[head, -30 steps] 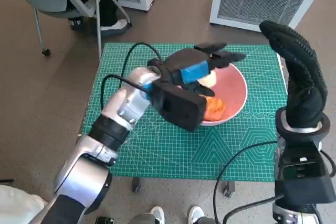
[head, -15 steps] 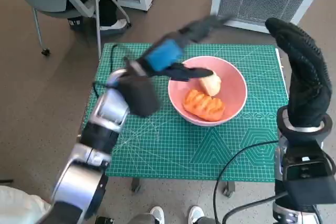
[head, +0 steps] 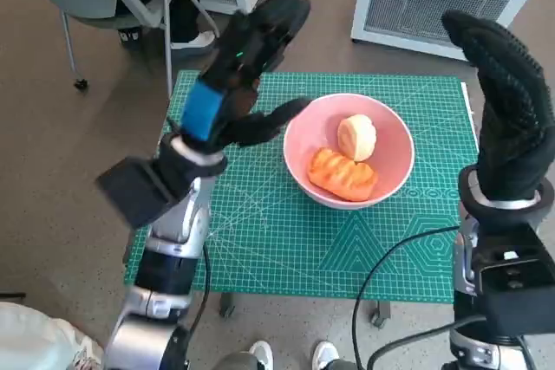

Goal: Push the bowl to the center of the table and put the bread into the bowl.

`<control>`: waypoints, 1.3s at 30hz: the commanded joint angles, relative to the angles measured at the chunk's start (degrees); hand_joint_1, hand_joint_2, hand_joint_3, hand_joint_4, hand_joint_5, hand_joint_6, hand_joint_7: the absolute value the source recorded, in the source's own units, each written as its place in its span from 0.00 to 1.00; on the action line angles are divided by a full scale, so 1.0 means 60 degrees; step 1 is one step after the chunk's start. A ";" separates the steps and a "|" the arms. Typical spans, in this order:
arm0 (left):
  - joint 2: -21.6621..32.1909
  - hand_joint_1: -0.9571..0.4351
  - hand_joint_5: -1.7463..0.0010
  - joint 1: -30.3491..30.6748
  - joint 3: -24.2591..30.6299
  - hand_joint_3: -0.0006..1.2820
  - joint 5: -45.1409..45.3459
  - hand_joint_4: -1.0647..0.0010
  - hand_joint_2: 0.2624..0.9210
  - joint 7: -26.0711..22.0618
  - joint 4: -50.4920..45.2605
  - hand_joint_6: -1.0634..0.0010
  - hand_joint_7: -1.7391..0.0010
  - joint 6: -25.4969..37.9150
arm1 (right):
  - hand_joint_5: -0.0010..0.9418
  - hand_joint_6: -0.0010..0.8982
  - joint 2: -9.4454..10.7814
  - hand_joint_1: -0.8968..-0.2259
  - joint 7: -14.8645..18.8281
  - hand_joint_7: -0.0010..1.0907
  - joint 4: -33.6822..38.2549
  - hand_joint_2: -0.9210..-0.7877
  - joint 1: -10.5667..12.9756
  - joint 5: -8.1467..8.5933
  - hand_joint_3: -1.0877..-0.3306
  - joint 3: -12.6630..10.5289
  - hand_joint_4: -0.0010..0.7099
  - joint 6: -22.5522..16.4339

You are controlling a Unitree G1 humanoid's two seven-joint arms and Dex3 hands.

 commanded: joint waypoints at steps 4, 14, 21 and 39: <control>0.0017 0.44 0.98 0.0382 0.0154 0.29 -0.0327 0.75 1.00 -0.0097 -0.0970 1.00 0.52 0.0391 | 0.00 0.00 0.0100 0.57 0.0181 0.61 -0.0137 0.00 -0.0105 0.0258 0.45 0.0063 0.46 0.0368; 0.0106 0.43 0.98 0.0607 0.0241 0.30 -0.0029 0.75 1.00 0.0022 -0.1267 1.00 0.52 0.0241 | 0.01 0.02 0.0225 0.55 0.0291 0.63 -0.0148 0.00 -0.0265 0.0541 0.50 0.0125 0.47 0.0675; 0.0106 0.41 0.97 0.0702 0.0298 0.31 0.0125 0.76 1.00 0.0122 -0.1345 1.00 0.51 0.0220 | 0.01 0.02 0.0336 0.54 0.0352 0.63 -0.0208 0.00 -0.0339 0.0619 0.53 0.0146 0.49 0.0845; 0.0049 0.40 0.88 0.0999 0.0317 0.32 0.0121 0.83 1.00 0.0388 -0.1788 1.00 0.49 0.0401 | 0.01 0.02 0.0387 0.50 0.0258 0.63 -0.0569 0.00 -0.0232 0.0088 0.53 0.0291 0.48 0.1300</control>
